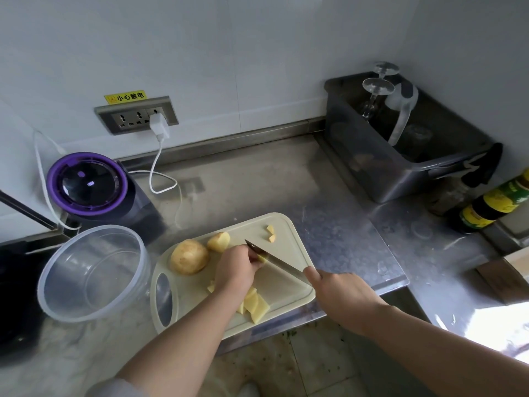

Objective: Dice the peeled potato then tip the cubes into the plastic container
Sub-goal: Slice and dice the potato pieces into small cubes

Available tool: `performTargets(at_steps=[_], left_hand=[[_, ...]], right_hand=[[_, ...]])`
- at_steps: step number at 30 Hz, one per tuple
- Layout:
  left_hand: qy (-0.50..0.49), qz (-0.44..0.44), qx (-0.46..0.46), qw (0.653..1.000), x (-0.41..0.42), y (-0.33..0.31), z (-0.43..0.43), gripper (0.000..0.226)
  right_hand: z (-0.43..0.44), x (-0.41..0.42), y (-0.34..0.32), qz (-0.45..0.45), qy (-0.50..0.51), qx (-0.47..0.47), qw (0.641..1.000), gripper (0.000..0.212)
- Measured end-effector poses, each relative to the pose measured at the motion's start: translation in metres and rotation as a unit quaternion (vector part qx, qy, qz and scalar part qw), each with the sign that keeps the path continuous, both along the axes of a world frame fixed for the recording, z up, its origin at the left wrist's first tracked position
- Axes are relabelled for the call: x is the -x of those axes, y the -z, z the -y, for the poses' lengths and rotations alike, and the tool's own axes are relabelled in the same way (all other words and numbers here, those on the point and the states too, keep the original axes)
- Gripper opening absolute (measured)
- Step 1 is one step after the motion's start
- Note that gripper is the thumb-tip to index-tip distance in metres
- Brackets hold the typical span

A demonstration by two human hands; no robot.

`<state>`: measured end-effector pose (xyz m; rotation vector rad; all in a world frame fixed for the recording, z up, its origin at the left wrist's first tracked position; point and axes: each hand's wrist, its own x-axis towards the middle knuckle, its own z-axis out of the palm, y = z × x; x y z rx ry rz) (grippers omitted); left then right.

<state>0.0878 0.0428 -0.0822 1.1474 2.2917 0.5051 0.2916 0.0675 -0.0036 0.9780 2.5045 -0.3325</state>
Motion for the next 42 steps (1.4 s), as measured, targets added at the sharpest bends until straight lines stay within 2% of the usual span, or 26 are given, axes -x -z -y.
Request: performTargets(at_steps=[10,19,24,30,33,37,40,42], left_hand=[[0.004,0.006,-0.002,1.000,0.000,0.000,0.000,0.020],[0.003,0.018,-0.004,1.000,0.000,0.001,-0.002,0.021],[-0.005,0.036,-0.008,0.999,0.002,0.002,0.002,0.020],[-0.005,0.027,-0.025,0.999,0.002,-0.004,0.003,0.019],[0.009,0.043,-0.022,0.999,0.005,-0.006,0.000,0.028],[0.118,0.005,0.014,0.993,0.012,-0.008,-0.007,0.046],[0.155,-0.016,0.041,0.987,0.013,-0.008,-0.013,0.038],[0.150,-0.017,0.039,0.988,0.012,-0.007,-0.019,0.034]], right_hand=[[0.000,0.001,0.001,-0.004,0.004,0.009,1.000,0.036],[-0.014,0.006,-0.001,0.024,-0.017,0.057,0.998,0.032],[-0.011,0.010,0.001,0.024,-0.022,0.018,0.999,0.034],[-0.020,-0.007,0.002,0.003,0.030,-0.010,1.000,0.027],[-0.024,-0.016,0.003,-0.017,0.042,-0.018,0.999,0.024],[-0.029,-0.018,0.003,-0.052,0.103,-0.009,0.993,0.016],[-0.033,-0.019,0.002,-0.082,0.147,-0.013,0.986,0.001],[-0.034,-0.019,0.000,-0.092,0.170,-0.009,0.981,0.004]])
